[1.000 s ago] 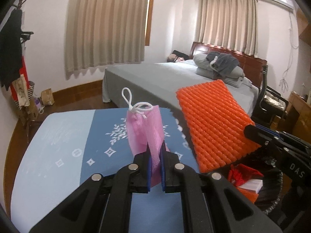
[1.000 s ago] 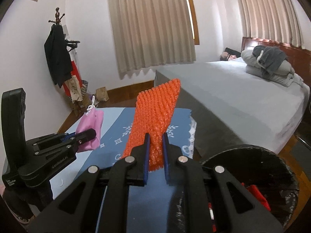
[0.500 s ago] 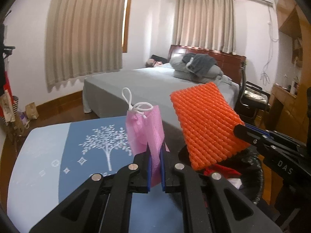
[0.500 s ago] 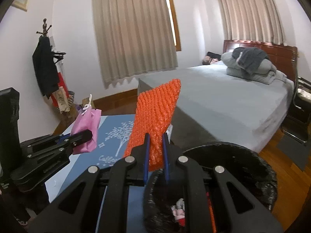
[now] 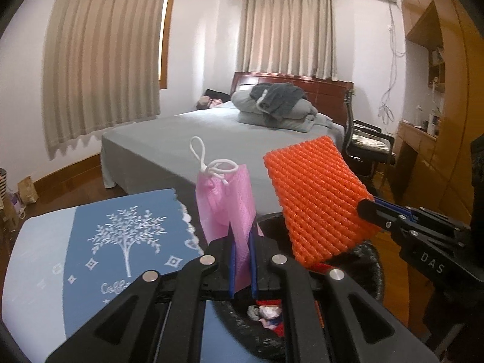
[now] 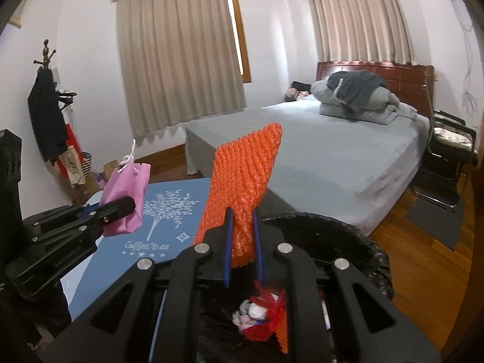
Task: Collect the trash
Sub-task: 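Carry the pink pouch and orange sleeve over the black bin, then open both tools to drop the pink pouch and orange sleeve into the bin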
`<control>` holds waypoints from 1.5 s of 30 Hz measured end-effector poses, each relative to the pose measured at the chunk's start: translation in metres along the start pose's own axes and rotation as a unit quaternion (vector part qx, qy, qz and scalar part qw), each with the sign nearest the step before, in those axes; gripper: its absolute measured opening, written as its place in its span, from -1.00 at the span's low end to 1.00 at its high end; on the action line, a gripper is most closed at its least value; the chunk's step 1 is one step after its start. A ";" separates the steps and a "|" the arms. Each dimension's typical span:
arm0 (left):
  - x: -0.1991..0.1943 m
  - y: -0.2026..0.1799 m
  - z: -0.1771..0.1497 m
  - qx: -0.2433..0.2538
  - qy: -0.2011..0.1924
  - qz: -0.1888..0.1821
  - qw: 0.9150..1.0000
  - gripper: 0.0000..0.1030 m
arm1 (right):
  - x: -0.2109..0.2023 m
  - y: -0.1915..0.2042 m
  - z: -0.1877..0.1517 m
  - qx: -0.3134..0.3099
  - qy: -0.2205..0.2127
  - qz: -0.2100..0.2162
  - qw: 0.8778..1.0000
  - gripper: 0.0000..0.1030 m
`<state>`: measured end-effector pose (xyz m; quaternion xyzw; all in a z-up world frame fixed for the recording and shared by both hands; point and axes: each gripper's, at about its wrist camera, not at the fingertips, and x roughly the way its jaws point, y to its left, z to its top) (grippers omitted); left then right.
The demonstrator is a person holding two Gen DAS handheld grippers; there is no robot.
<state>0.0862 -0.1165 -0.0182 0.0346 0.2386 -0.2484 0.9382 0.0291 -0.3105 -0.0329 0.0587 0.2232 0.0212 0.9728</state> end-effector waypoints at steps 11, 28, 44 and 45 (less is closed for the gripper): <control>0.013 -0.028 0.002 0.018 0.006 -0.031 0.999 -0.86 | -0.012 -0.023 -0.009 0.013 0.005 -0.030 0.999 -0.77; 0.058 -0.062 -0.005 0.040 0.027 -0.076 0.996 -0.86 | -0.004 -0.058 -0.029 0.036 0.027 -0.066 0.997 -0.77; 0.122 -0.077 -0.022 0.051 0.073 -0.103 0.991 -0.86 | 0.048 -0.096 -0.053 0.057 0.078 -0.083 0.992 -0.77; 0.126 -0.077 -0.023 0.051 0.076 -0.105 0.990 -0.86 | 0.051 -0.098 -0.054 0.057 0.080 -0.083 0.992 -0.77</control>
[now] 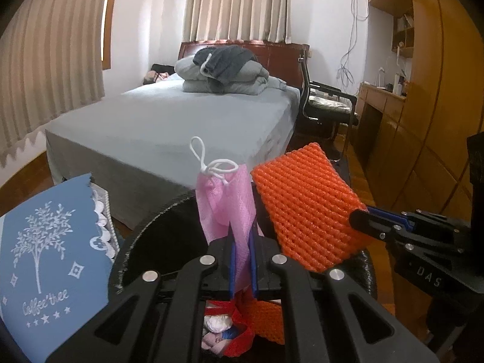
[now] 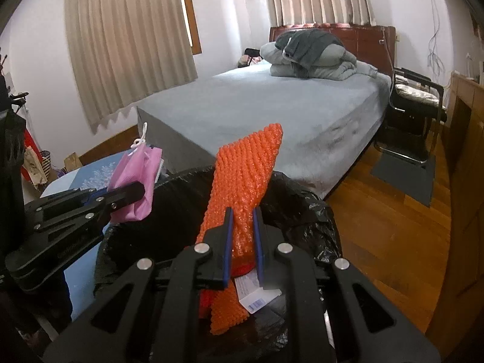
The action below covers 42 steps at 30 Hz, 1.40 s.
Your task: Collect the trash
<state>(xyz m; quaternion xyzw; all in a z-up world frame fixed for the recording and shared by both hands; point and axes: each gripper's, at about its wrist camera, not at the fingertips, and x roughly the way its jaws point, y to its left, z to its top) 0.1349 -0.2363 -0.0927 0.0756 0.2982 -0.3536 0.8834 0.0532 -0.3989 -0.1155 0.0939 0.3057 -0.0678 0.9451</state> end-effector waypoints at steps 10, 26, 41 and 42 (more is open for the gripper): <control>0.018 0.016 0.000 -0.025 0.020 -0.013 0.999 -0.12 | 0.021 -0.016 -0.002 0.020 0.011 -0.021 1.000 0.05; -0.044 0.054 0.000 -0.045 -0.010 0.077 0.996 0.81 | -0.016 -0.007 0.003 0.014 -0.017 -0.039 0.999 0.87; -0.124 0.051 -0.019 -0.048 -0.030 0.120 0.991 0.88 | -0.073 0.046 0.010 -0.023 -0.041 0.001 0.999 0.89; -0.128 0.051 -0.020 -0.049 -0.031 0.122 0.991 0.88 | -0.075 0.049 0.010 -0.024 -0.042 0.003 0.999 0.89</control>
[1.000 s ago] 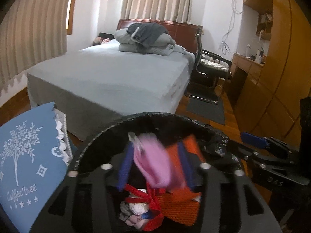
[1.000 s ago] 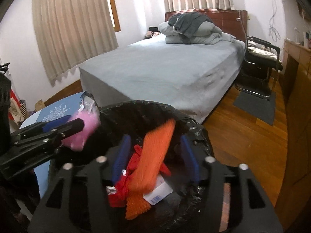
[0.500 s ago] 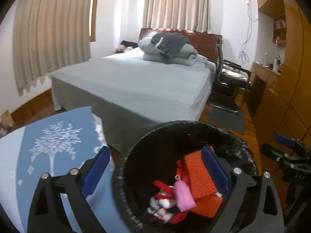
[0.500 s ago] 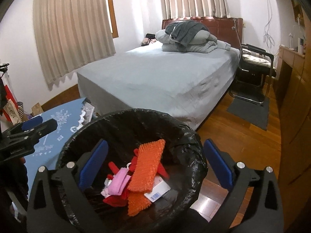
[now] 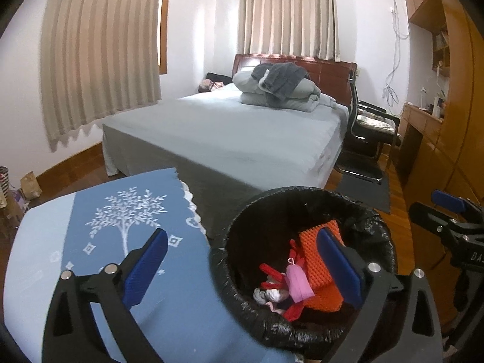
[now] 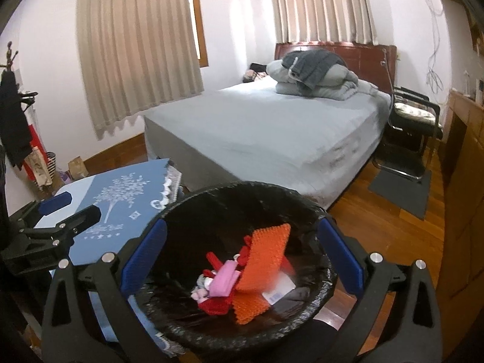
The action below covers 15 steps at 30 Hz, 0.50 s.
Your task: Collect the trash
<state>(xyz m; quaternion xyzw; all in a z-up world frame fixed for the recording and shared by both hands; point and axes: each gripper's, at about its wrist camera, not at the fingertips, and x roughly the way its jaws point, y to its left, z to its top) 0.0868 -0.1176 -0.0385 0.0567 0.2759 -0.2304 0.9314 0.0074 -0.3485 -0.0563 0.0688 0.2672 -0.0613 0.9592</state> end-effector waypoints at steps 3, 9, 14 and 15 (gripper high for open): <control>-0.015 0.003 0.000 -0.004 -0.007 0.004 1.000 0.88 | -0.008 0.008 0.003 -0.003 -0.001 0.006 1.000 0.89; -0.042 0.002 0.000 0.001 -0.024 0.012 1.000 0.88 | -0.026 0.022 0.007 -0.006 -0.008 0.018 1.000 0.89; -0.062 0.002 0.000 -0.002 -0.038 0.014 0.999 0.88 | -0.040 0.031 0.009 -0.015 -0.016 0.023 0.999 0.89; -0.065 0.002 0.000 -0.004 -0.041 0.014 0.999 0.88 | -0.041 0.033 0.009 -0.017 -0.016 0.024 0.999 0.89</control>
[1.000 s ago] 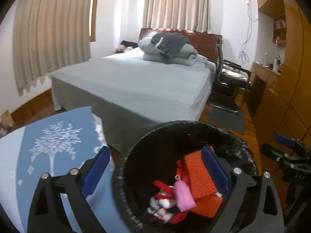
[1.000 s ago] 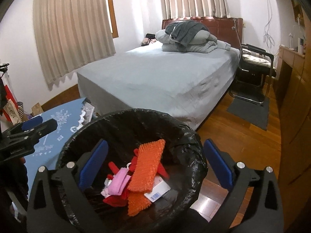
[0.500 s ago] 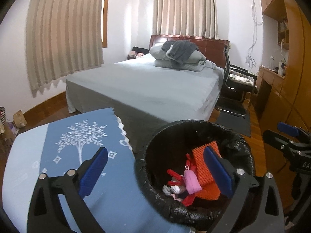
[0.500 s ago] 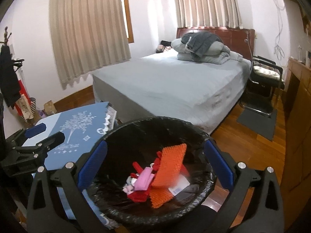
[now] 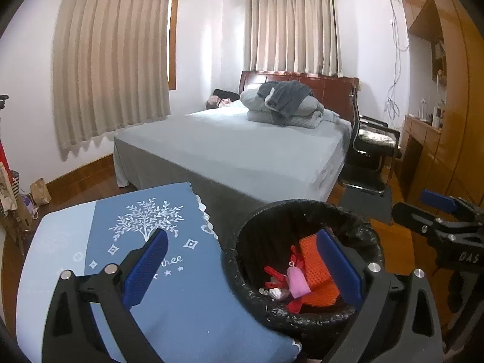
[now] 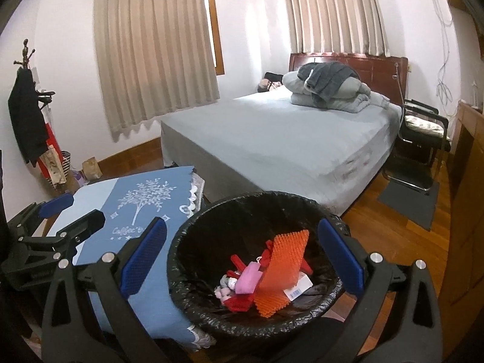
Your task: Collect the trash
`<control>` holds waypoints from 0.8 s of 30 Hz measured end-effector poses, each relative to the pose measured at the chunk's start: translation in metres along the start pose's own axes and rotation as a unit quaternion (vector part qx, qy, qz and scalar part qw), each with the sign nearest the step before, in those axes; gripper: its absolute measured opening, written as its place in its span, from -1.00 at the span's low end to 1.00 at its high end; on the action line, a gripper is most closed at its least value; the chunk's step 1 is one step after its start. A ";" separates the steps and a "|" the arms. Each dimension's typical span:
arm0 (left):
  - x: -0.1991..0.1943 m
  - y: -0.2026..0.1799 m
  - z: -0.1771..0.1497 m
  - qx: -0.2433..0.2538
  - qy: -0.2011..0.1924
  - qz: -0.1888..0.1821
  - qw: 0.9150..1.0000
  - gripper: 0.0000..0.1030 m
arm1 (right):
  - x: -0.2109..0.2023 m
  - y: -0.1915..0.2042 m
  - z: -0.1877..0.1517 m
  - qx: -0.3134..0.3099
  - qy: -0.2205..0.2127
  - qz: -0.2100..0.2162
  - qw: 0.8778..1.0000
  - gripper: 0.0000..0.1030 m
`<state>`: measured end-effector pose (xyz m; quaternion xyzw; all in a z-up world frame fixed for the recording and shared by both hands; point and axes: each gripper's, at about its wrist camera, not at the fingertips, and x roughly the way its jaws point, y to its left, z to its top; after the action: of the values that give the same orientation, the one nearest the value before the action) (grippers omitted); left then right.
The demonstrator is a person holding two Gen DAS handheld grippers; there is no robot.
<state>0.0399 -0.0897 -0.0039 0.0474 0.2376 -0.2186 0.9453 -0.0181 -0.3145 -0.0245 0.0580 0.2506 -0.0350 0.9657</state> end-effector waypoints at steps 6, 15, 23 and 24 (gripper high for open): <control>-0.012 0.001 0.001 -0.001 -0.009 0.002 1.000 0.88 | -0.008 0.008 0.000 -0.005 -0.003 0.004 1.000 0.89; -0.022 0.001 -0.001 -0.001 -0.020 0.004 1.000 0.88 | -0.013 0.014 0.002 -0.009 -0.010 0.007 1.000 0.89; -0.026 0.002 0.000 -0.004 -0.024 0.006 1.000 0.88 | -0.015 0.017 0.002 -0.010 -0.012 0.007 1.000 0.89; -0.026 0.002 0.000 -0.004 -0.024 0.006 1.000 0.88 | -0.015 0.017 0.002 -0.010 -0.012 0.007 1.000 0.89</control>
<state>0.0199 -0.0777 0.0081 0.0400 0.2151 -0.2128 0.9523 -0.0282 -0.2978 -0.0139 0.0494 0.2393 -0.0261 0.9693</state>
